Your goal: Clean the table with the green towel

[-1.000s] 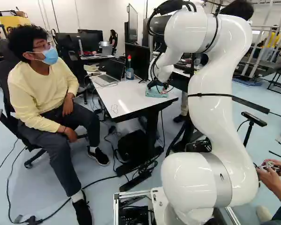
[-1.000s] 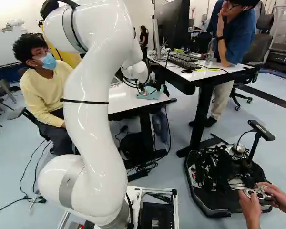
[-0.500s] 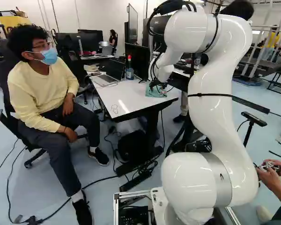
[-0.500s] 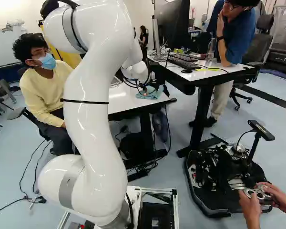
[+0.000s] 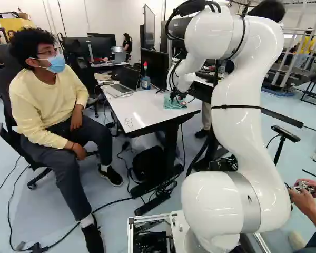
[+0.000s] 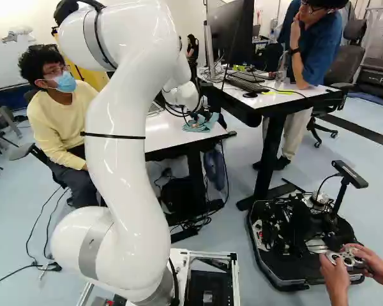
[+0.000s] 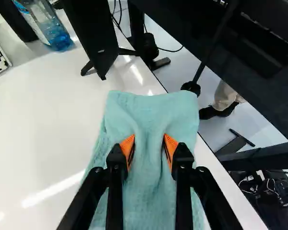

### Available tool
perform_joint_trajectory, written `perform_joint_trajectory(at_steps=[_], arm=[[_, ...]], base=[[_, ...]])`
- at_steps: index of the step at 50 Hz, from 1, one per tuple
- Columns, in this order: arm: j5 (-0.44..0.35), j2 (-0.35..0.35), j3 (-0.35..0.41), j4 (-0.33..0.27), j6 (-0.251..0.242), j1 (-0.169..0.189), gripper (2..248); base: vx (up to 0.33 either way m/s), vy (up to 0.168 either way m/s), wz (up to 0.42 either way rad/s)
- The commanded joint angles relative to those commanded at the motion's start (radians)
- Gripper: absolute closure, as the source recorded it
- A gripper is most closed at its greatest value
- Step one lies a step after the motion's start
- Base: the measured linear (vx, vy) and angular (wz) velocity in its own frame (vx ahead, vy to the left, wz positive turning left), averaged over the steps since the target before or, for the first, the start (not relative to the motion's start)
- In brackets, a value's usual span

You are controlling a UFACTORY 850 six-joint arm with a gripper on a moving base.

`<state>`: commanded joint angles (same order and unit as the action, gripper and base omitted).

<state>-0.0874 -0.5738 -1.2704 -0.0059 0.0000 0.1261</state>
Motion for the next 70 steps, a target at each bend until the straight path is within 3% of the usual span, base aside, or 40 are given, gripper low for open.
perform_joint_trajectory(at_steps=[6, 7, 11, 12, 23, 70], arm=[[-0.009, 0.000, 0.000, 0.002, 0.000, 0.000, 155], [-0.011, 0.000, 0.000, 0.002, 0.000, 0.000, 167], [-0.018, 0.000, 0.000, 0.004, 0.000, 0.000, 167], [-0.020, 0.000, 0.000, 0.004, 0.000, 0.000, 179], [-0.026, 0.000, 0.000, 0.005, 0.000, 0.000, 194], [-0.035, 0.000, 0.000, 0.007, 0.000, 0.000, 205]], base=[[0.000, 0.000, 0.000], [0.000, 0.000, 0.000], [0.000, 0.000, 0.000], [0.000, 0.000, 0.000], [0.000, 0.000, 0.000], [0.000, 0.000, 0.000]])
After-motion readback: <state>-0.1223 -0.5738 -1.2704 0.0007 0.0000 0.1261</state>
